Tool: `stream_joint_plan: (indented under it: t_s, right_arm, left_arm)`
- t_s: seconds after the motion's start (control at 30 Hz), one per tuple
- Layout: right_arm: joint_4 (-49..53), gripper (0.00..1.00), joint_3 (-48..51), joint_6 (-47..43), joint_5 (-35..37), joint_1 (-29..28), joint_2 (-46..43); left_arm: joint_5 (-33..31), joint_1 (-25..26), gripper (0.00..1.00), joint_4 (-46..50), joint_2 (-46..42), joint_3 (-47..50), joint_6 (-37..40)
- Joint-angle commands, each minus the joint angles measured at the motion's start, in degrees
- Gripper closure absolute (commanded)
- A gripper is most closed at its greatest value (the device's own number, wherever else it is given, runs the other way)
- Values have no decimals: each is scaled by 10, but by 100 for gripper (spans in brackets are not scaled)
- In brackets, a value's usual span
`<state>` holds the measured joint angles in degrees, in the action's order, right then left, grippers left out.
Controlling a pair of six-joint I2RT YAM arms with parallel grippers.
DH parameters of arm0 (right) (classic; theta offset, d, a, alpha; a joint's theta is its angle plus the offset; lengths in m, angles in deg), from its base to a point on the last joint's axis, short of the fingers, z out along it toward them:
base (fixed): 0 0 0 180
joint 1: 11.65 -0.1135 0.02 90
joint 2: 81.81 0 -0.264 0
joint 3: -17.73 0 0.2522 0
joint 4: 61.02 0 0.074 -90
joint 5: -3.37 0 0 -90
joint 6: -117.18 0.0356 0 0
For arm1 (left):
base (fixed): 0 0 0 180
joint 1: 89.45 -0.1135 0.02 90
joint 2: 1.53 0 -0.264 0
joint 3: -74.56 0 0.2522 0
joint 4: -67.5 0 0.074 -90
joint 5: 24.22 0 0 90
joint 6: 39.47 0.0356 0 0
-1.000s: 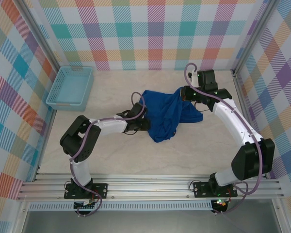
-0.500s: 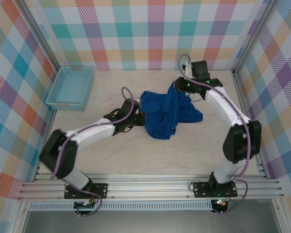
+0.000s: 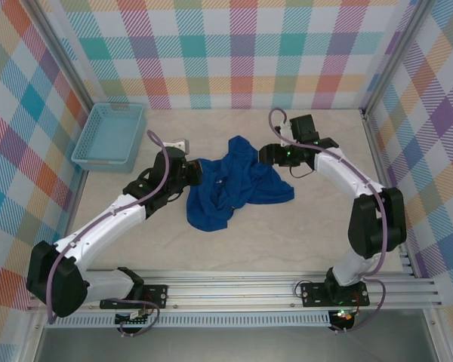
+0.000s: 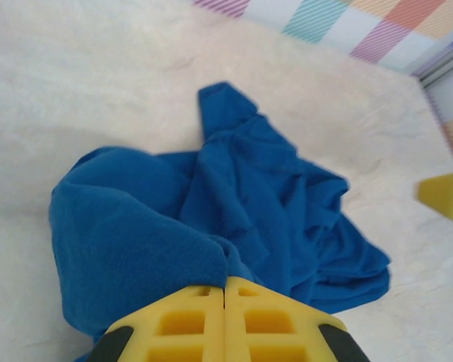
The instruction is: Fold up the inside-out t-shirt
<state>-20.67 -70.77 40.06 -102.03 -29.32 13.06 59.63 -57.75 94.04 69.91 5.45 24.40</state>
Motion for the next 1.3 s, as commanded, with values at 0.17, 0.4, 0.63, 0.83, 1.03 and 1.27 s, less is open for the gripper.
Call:
stream_joint_plan:
  t_s: [0.17, 0.4, 0.63, 0.83, 1.03, 1.27]
  right_arm:
    - [-51, 40, -95, 24, -34, -37, 109]
    - [-4, 41, -244, 13, 32, -57, 261]
    - [62, 38, -389, -42, 94, -83, 387]
    - [105, 62, -491, -68, 118, -94, 464]
    - [121, 100, -529, -74, 128, -92, 456]
    - [51, 100, -418, -19, 81, -56, 315]
  left_arm:
    - [-24, -10, 100, 17, 1, 21, 12]
    - [-32, -13, 100, 14, -4, 51, 5]
    - [-28, -14, 100, 13, -4, 66, 6]
    - [-28, -14, 100, 19, -9, 85, 1]
    - [-45, -14, 100, 49, -7, 96, 8]
    - [-61, -14, 42, 73, -66, 129, 9]
